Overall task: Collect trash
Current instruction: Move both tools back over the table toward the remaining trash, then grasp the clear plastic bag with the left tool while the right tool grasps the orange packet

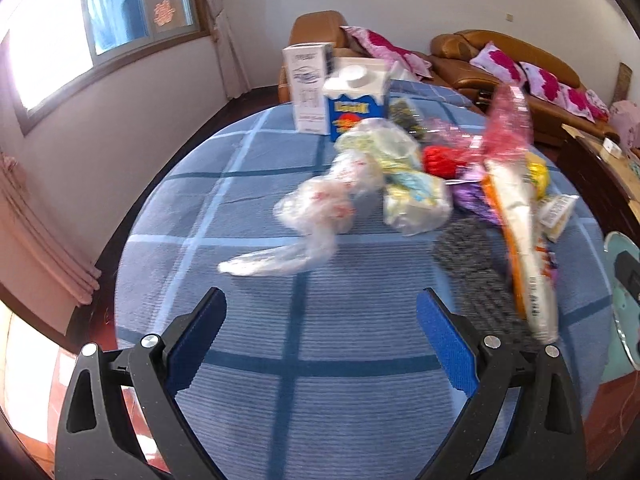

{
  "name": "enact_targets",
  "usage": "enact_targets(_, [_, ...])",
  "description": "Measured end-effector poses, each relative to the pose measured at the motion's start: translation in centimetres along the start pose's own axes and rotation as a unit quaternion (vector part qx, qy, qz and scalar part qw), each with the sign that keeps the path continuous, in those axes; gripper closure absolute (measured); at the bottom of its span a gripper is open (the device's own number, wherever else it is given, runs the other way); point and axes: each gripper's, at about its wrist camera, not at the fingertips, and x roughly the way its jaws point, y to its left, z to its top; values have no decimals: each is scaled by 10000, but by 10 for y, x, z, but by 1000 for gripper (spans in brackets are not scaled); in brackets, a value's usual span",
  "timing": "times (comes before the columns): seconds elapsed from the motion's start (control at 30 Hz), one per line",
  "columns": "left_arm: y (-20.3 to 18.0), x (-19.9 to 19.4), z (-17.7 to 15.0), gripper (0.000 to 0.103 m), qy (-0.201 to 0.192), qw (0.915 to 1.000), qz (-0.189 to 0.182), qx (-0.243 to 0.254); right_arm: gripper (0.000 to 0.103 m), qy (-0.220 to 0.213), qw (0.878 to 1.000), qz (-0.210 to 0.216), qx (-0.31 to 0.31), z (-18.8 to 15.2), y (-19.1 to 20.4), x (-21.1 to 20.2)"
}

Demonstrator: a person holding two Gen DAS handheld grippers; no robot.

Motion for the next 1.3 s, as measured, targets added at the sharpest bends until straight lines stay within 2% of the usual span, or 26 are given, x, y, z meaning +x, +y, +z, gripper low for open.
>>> enact_targets(0.3, [43, 20, 0, 10, 151, 9989, 256, -356, 60, 137, 9992, 365, -87, 7, 27, 17])
enact_targets(0.63, [60, 37, 6, 10, 231, 9985, 275, -416, 61, 469, 9966, 626, -253, 17, 55, 58])
enact_targets(0.73, [61, 41, 9, 10, 230, 9986, 216, -418, 69, 620, 9951, 707, -292, 16, 60, 69])
enact_targets(0.77, [60, 42, 11, 10, 230, 9987, 185, -422, 76, 657, 9947, 727, -298, 16, 61, 72])
enact_targets(0.8, [60, 43, 12, 10, 224, 9987, 156, -424, 87, 693, 9941, 781, -291, 16, 62, 74])
enact_targets(0.87, [58, 45, 18, 10, 212, 9988, 119, -425, 92, 730, 9930, 892, -263, 15, 62, 75])
enact_targets(1.03, [49, 53, 33, 10, 133, 9992, 101, -351, 97, 551, 9927, 1045, -239, 21, 59, 60])
enact_targets(1.3, [26, 71, 58, 10, 93, 9997, 57, -211, 98, 258, 9934, 1109, -118, 36, 36, 36])
